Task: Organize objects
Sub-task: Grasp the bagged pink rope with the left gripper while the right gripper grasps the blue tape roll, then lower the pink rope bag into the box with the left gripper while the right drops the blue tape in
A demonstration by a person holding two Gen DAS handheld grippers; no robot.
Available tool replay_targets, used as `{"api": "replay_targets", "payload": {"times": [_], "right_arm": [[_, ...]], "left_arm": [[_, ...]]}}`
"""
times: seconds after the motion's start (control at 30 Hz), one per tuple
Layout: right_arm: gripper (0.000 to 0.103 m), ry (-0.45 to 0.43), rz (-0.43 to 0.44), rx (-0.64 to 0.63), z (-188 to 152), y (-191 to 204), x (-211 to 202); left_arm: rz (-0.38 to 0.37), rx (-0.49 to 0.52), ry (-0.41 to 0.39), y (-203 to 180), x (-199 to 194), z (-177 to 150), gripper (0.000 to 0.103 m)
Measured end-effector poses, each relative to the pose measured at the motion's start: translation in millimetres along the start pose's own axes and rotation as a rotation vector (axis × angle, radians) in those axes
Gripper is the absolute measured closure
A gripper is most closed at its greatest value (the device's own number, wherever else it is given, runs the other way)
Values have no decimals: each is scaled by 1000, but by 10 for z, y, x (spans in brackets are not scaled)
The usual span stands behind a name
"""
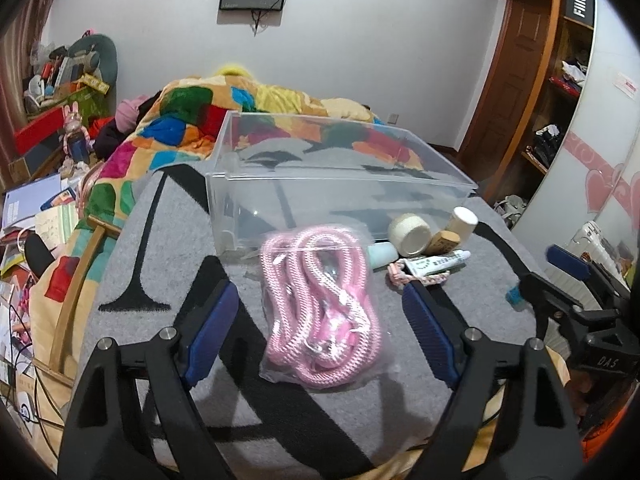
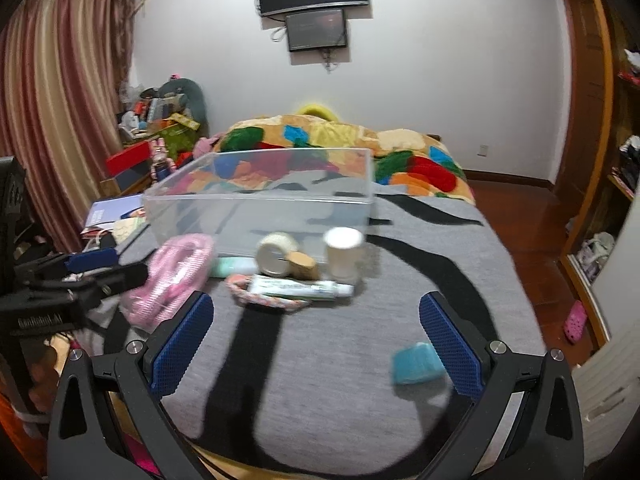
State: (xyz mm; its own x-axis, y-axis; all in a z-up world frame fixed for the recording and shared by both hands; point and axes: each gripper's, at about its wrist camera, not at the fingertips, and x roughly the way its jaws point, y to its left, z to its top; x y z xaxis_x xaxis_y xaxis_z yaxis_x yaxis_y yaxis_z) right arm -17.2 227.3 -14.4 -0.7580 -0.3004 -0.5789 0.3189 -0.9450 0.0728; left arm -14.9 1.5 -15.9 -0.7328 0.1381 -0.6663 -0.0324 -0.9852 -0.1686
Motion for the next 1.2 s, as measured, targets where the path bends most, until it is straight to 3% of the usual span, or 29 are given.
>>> {"api": "replay_targets", "payload": {"times": [0.17,0.27,0.33,0.47,0.53,0.57,0.63,0.7,0.97,1.2], "right_arm": [[4,49,-43,74,-104,-310,54],[12,101,-57,114,-211,-452,140],[23,140,-57,132,-280,-511,203],[44,157,-56,141,-322,-535,259],[61,158,-47,142,-306,-524,280],[66,158,-44,143,-301,-525,275],[66,143,-27,145,-279,-506,256],[66,125,-18,136,-242,-472,237],[66,41,46,65,57,-181,126],[66,-30,95,10,404,87,146]], "left_arm": [[-42,-23,94,64,245,49,18],[-57,-18,160,24,426,-6,18],[-46,-8,181,-9,514,-46,17],[23,51,144,-146,568,-84,19],[67,79,130,-201,581,-102,36],[76,90,121,-216,577,-113,38],[76,83,111,-204,550,-124,47],[70,75,103,-179,507,-144,50],[56,59,23,-68,131,-125,52],[44,51,-91,-14,-184,254,52]]}}
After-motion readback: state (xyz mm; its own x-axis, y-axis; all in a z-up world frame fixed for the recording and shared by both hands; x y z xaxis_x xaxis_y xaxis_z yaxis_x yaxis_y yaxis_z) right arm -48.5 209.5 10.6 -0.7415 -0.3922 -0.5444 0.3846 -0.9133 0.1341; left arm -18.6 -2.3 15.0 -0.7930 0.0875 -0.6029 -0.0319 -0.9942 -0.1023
